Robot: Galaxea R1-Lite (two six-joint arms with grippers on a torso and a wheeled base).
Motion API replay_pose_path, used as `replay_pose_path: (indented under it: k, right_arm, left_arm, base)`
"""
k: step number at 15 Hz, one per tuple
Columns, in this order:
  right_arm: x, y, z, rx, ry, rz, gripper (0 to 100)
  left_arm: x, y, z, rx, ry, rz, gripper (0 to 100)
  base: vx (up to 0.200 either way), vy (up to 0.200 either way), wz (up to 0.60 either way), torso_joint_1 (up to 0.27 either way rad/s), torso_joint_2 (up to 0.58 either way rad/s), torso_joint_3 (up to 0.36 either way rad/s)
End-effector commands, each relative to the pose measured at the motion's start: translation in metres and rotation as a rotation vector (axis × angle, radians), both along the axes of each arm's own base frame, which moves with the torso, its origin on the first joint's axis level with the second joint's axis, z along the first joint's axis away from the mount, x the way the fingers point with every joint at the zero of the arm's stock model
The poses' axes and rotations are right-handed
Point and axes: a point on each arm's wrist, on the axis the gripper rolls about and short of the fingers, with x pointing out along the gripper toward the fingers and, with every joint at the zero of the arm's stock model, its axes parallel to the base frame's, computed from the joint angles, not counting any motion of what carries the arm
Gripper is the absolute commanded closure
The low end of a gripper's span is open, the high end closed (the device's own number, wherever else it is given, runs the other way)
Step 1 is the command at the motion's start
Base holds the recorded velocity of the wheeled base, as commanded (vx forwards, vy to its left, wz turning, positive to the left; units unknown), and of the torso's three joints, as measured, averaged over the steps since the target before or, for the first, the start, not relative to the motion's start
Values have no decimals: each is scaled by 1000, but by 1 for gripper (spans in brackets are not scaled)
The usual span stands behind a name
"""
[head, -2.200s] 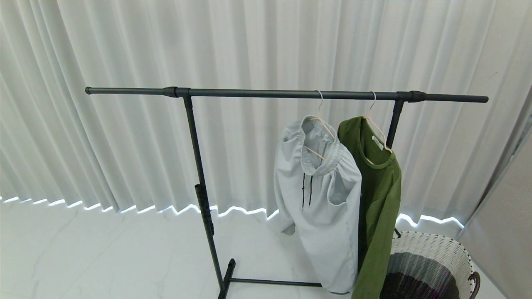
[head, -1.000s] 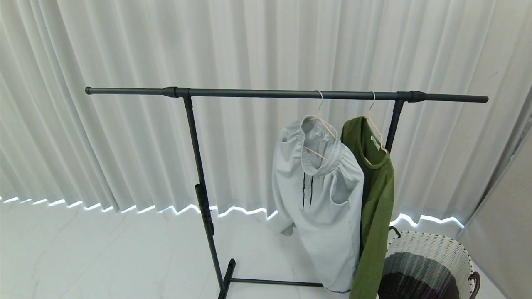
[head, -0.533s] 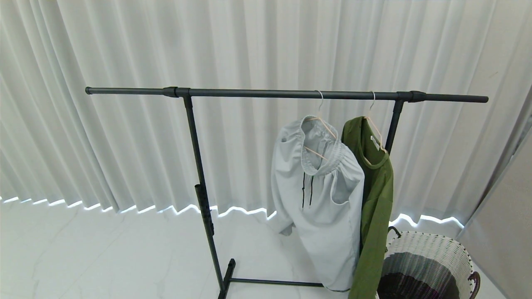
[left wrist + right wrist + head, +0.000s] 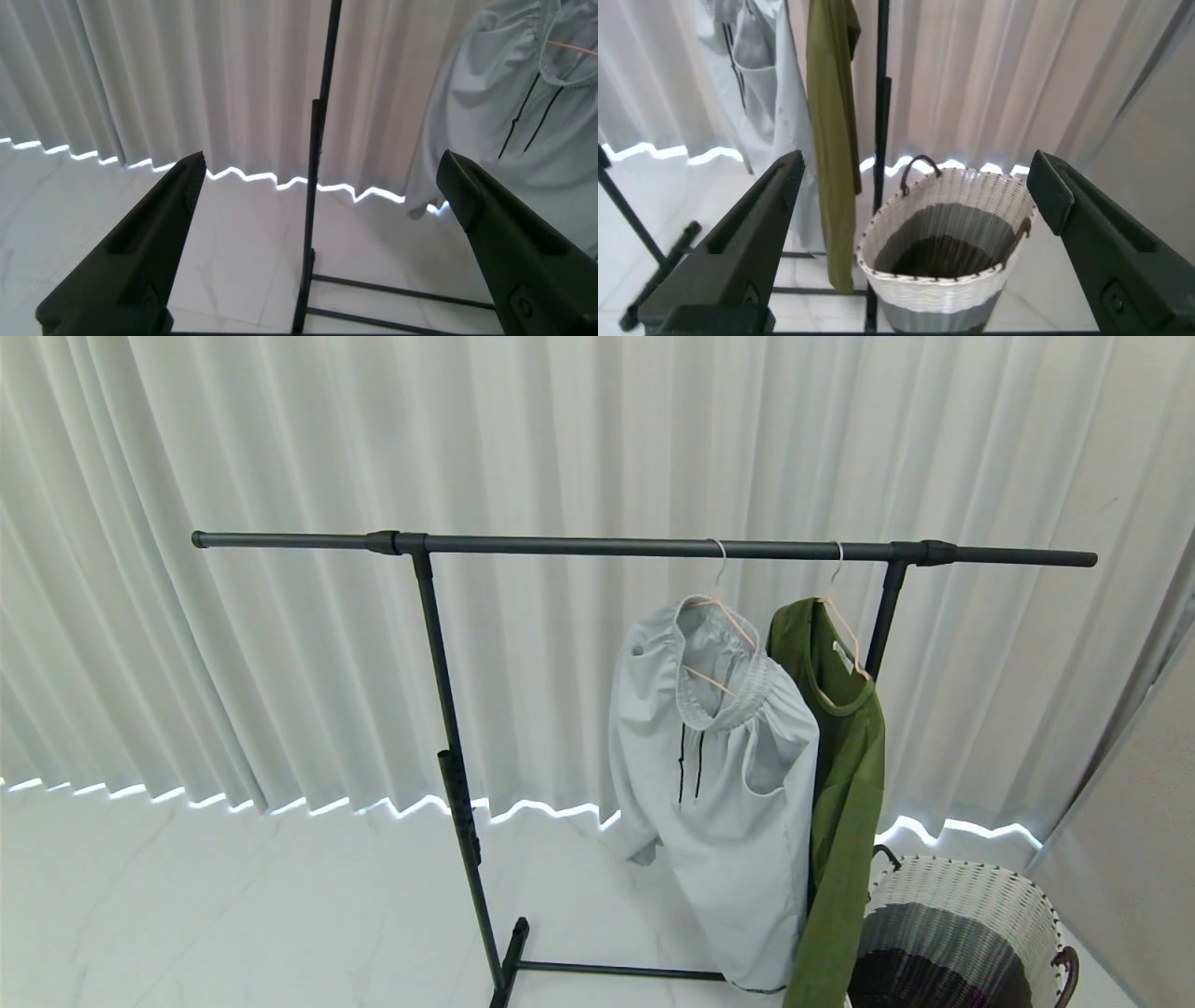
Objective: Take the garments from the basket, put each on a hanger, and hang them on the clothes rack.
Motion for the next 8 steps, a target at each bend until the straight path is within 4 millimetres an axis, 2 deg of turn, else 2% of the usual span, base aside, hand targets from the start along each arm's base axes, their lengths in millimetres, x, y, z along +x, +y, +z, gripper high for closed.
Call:
replay_pose_path:
  k: [1,8]
  right_arm:
    - [-1,0,-1,-1,-15,1,0]
    - [-1,0,-1,-1,-15,1,0]
  left_arm:
    - [0,0,0,-1,-2,0,0]
    - [0,0,0,0,-2,0,0]
  base:
    - [0,0,0,0,0,0]
    - [0,0,0,0,0,0]
